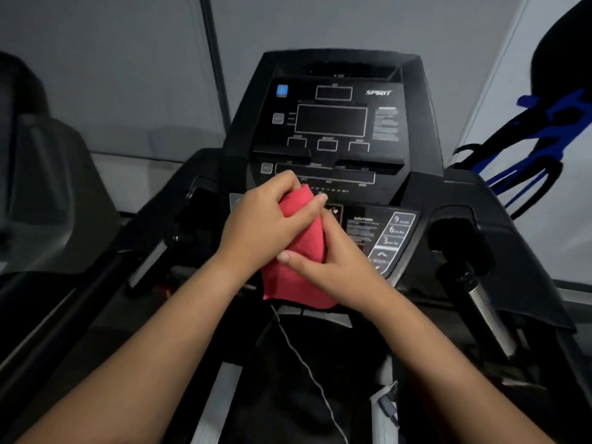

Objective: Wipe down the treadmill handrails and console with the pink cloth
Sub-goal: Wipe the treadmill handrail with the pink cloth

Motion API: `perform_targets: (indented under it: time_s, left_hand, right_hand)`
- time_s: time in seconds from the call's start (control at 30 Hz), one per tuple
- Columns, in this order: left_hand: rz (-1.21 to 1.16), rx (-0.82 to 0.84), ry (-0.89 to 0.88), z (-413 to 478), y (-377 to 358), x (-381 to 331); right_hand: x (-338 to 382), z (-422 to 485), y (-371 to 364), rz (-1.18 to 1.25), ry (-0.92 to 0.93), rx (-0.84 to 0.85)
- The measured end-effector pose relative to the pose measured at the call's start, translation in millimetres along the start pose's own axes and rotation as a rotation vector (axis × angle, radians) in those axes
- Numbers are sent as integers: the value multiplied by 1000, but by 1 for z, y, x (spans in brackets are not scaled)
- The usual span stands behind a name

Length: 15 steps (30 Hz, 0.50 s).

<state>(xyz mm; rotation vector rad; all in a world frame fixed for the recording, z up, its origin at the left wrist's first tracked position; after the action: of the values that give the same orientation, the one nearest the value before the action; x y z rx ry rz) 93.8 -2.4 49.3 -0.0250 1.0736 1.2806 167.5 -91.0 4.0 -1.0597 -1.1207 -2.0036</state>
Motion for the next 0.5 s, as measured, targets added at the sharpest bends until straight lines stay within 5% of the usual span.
perform_targets:
  time_s: [0.5]
  left_hand:
    - [159, 79, 447, -163, 46, 86]
  right_hand:
    - [-31, -63, -112, 2, -230, 234]
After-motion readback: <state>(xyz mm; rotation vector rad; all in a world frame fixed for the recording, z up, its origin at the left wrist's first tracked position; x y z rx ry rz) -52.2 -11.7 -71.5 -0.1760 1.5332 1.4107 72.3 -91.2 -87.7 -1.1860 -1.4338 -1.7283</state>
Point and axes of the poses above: each hand's wrist, its own z-axis towards the middle knuckle, its own y-axis out of the back of the hand, x = y × z, the point moved 5 cm from there along z, towards the middle knuckle
